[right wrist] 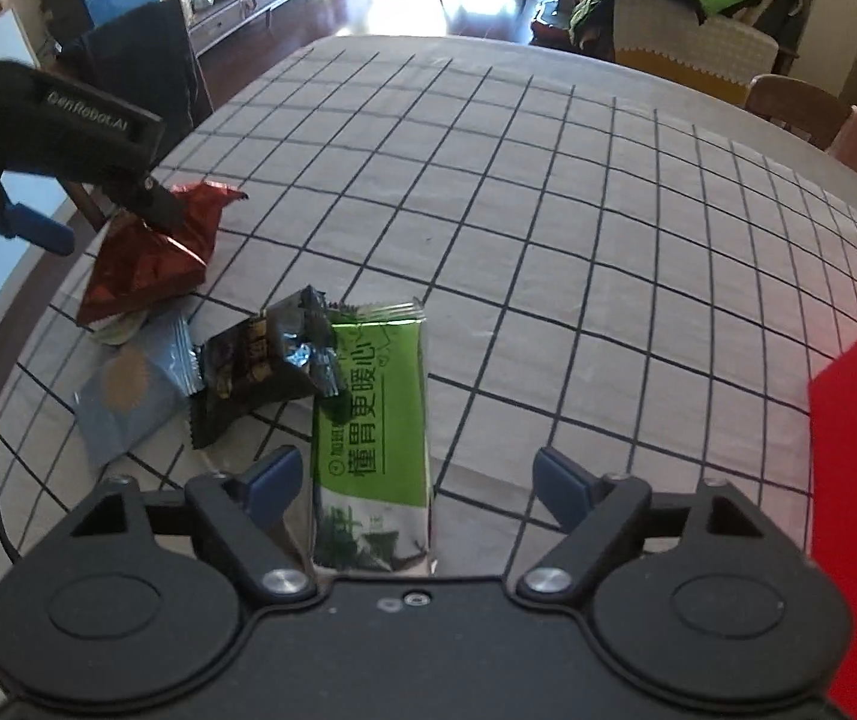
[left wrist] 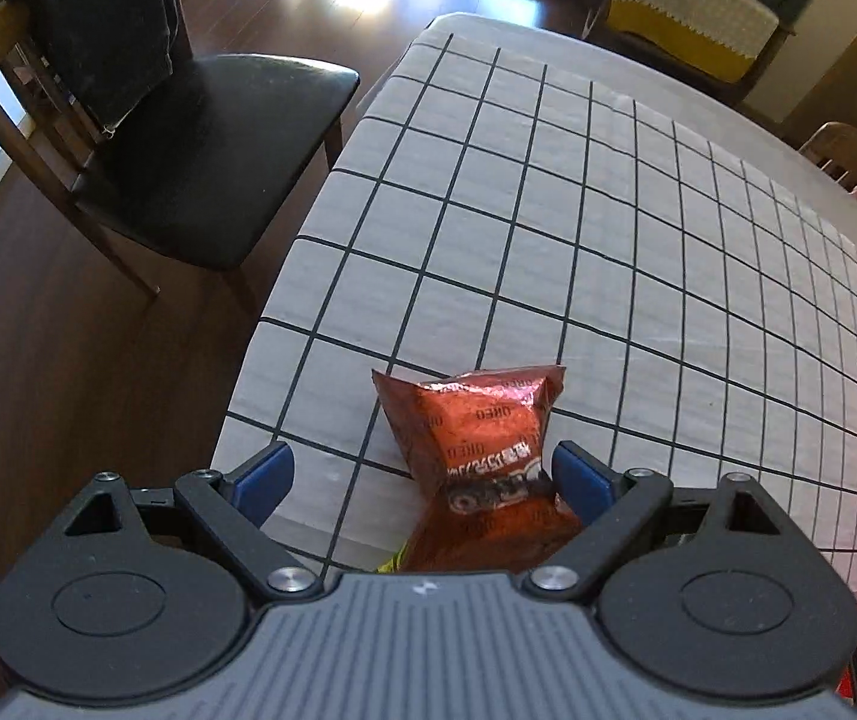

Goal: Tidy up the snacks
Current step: 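Grasp the brown Oreo bag with the left gripper while the right grasps the green packet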

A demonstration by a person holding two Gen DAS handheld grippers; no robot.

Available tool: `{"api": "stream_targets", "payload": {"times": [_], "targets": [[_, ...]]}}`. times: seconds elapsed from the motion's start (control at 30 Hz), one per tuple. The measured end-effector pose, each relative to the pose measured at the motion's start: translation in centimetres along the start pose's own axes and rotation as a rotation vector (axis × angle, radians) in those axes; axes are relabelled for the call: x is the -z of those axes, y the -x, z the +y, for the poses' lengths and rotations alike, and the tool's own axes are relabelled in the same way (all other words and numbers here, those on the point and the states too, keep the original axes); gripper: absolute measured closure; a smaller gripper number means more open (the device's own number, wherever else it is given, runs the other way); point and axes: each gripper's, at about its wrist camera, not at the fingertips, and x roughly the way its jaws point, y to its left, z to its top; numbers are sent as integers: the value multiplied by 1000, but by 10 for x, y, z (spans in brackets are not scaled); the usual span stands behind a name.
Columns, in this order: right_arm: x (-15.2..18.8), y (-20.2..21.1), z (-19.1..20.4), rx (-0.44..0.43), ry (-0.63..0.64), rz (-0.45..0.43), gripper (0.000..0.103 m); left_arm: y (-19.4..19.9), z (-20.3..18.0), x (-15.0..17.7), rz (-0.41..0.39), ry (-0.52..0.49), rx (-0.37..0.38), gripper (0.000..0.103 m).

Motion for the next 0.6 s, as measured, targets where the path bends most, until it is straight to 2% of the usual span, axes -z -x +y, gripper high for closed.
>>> {"api": "stream_targets", "payload": {"times": [0.23,0.33,0.4,0.53,0.6], "targets": [[-4,-10,6,10,61,9,36,-9,-3,-4,22,0,9,11],[-5,-11,7,6,67,11,41,-12,-6,-4,25,-15,18,25],[-5,-11,8,4,73,9,43,-13,-6,-4,36,-17,30,38],[-6,-11,9,-7,85,-2,55,-11,-7,-2,32,-27,38,47],[-7,-12,9,-13,84,-7,59,-11,-7,-1,34,-33,53,56]]}}
